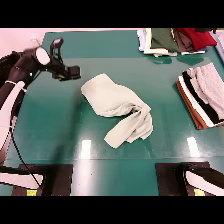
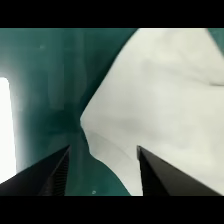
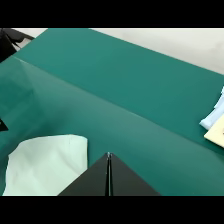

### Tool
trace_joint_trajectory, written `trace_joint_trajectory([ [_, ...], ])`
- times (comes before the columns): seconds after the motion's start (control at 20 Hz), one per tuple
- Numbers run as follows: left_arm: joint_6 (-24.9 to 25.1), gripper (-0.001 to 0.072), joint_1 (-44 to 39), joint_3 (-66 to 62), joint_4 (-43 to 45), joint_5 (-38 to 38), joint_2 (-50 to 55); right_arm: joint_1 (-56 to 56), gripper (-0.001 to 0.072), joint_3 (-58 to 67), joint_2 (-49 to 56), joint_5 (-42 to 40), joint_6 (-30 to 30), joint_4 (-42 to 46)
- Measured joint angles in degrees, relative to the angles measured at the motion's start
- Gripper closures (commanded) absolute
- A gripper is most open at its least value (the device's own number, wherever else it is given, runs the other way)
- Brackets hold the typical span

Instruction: Fold the shirts.

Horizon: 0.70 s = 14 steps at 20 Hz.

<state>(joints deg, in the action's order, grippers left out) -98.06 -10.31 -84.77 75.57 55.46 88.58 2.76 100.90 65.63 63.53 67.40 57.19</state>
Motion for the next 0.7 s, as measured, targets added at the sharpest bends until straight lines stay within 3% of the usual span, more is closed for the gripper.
trace_joint_trajectory([
  [0.35, 3.3, 0.0195, 1.8, 7.3, -13.0, -8.4, 6.7, 0.0, 0.0689, 0.0, 1.5, 2.1, 1.0, -0.1],
  [0.4, 3.8, 0.0308, 1.8, 7.5, -14.5, -8.9, 7.5, 0.0, 0.0689, 0.0, 1.5, 2.5, 1.2, -0.1],
  [0.5, 4.6, 0.069, 2.0, 7.6, -16.8, -10.4, 8.4, 0.0, 0.0689, -0.2, 1.6, 3.7, 1.5, 0.0],
  [0.7, 7.0, 0.0684, 2.3, 3.9, -18.5, -9.6, 9.1, -1.4, 0.0689, -6.6, 0.3, 7.5, 4.1, 3.3],
])
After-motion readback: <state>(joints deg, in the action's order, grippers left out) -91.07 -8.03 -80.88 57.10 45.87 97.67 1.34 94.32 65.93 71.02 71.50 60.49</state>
